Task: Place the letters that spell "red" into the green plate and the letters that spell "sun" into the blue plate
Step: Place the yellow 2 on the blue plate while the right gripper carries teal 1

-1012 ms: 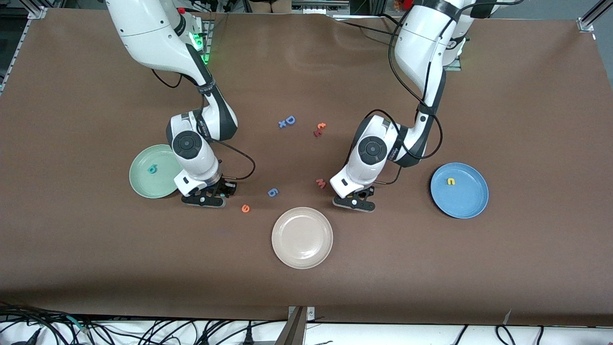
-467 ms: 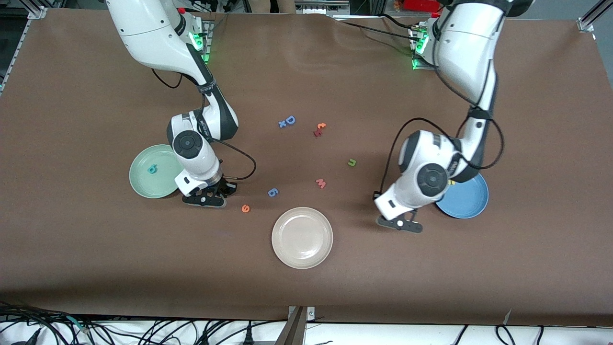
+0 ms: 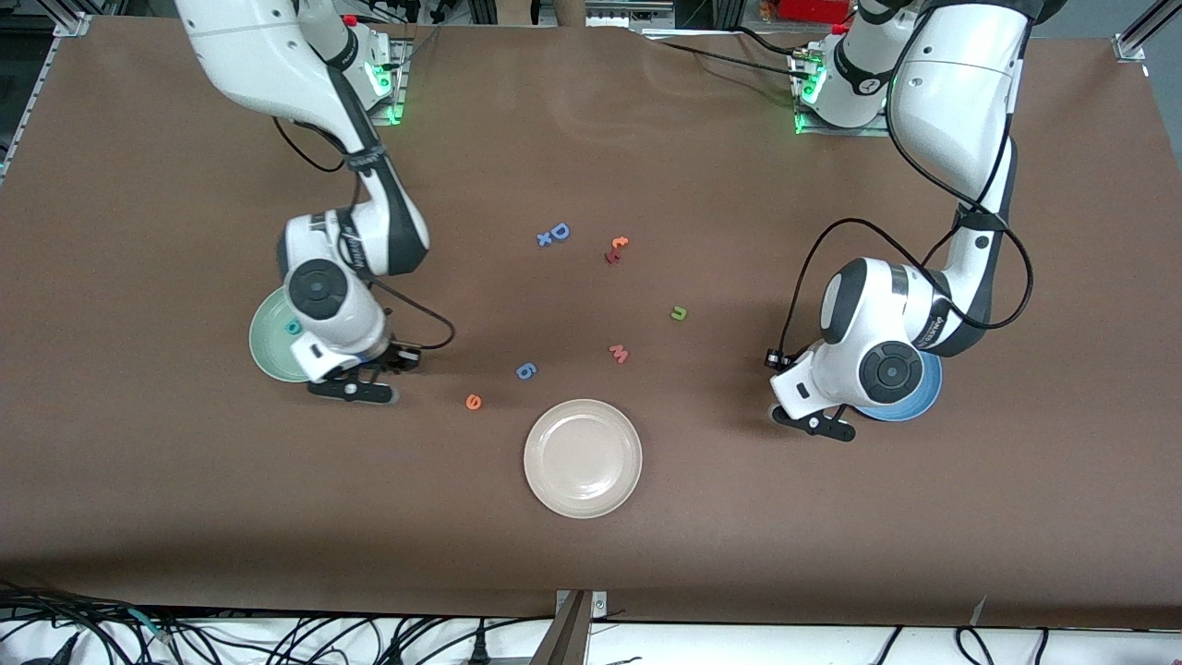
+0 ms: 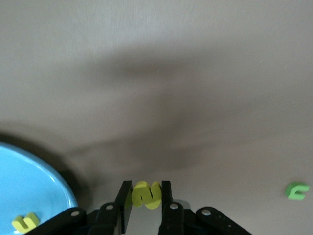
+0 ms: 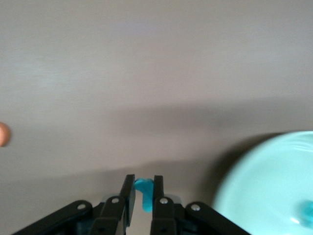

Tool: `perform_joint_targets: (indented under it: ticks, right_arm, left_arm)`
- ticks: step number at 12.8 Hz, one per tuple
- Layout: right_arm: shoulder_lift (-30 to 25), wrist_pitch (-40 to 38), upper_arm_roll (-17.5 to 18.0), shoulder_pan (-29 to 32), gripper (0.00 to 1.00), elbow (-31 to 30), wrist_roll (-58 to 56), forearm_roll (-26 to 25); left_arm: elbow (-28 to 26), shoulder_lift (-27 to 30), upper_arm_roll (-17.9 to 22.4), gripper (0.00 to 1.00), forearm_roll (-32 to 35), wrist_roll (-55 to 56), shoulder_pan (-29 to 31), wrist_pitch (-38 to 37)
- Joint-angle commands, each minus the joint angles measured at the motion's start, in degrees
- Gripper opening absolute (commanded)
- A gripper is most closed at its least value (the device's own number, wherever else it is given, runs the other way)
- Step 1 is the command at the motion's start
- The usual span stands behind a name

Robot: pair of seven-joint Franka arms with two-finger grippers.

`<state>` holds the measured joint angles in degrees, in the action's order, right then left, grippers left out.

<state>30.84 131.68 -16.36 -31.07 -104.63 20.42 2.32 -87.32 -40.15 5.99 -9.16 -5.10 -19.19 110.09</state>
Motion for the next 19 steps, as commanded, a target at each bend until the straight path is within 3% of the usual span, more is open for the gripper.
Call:
perform_joint_targets:
  ticks: [1,3,6,9,11,12,13,14,15,17,18,19]
  right_arm:
    - [-4.72,-8.52,-4.37,0.30,0.12,-1.63,-6.24,-0.21]
    - [-6.13,-11.09,-7.36,0.57,0.12,-4.60,-10.03,-0.13]
    - [-8.60,-8.56,-7.55,0.74,0.12,-12.68,-10.66,1.18]
    - [-7.55,-5.93,-7.55,0.92,0.14,-15.43,-11.45,1.46]
    - [-5.97,-3.81,-7.55,2.49,0.28,-15.43,-13.55,1.54]
    - [-5.88,-3.63,-7.55,2.68,0.51,-15.34,-14.00,1.63]
    - [-6.14,-3.63,-7.46,2.59,0.81,-15.26,-14.00,1.63]
    - [-6.84,-3.71,-7.11,2.59,0.96,-14.73,-13.57,1.63]
    - [-7.97,-3.89,-6.50,2.33,0.98,-13.86,-12.95,1.81]
    - [-8.25,-4.50,-2.82,2.15,0.98,-9.04,-9.36,7.23]
    - [-7.64,-4.25,-1.41,2.15,0.98,-6.75,-6.73,8.74]
    - [-6.42,-4.07,-0.18,2.06,0.98,-4.12,-4.44,9.10]
  left_arm:
    - [-2.68,1.48,-0.81,0.20,1.77,-4.29,3.62,-1.63]
    - [-2.07,1.74,-0.10,0.20,1.77,-8.07,5.56,-3.38]
    - [-1.63,2.18,0.43,0.20,1.77,-9.41,8.02,-4.71]
    - [-1.62,2.88,0.86,0.21,1.77,-10.19,8.91,-5.33]
    - [-1.62,2.27,1.74,0.22,1.77,-12.65,8.91,-5.06]
    - [-1.62,2.18,2.44,0.25,1.77,-13.09,8.91,-4.98]
    - [-1.62,2.01,2.54,0.26,1.77,-13.18,8.91,-4.80]
    - [-1.62,1.83,2.54,0.26,1.77,-13.36,8.82,-4.62]
    - [-1.62,1.74,2.54,0.27,1.77,-13.45,8.82,-4.54]
    - [-1.62,1.48,2.54,0.84,1.60,-13.28,8.82,-4.45]
    - [-1.62,1.48,2.88,1.00,0.90,-13.45,9.00,-4.45]
    - [-1.62,1.48,3.15,1.00,0.81,-13.45,9.08,-4.36]
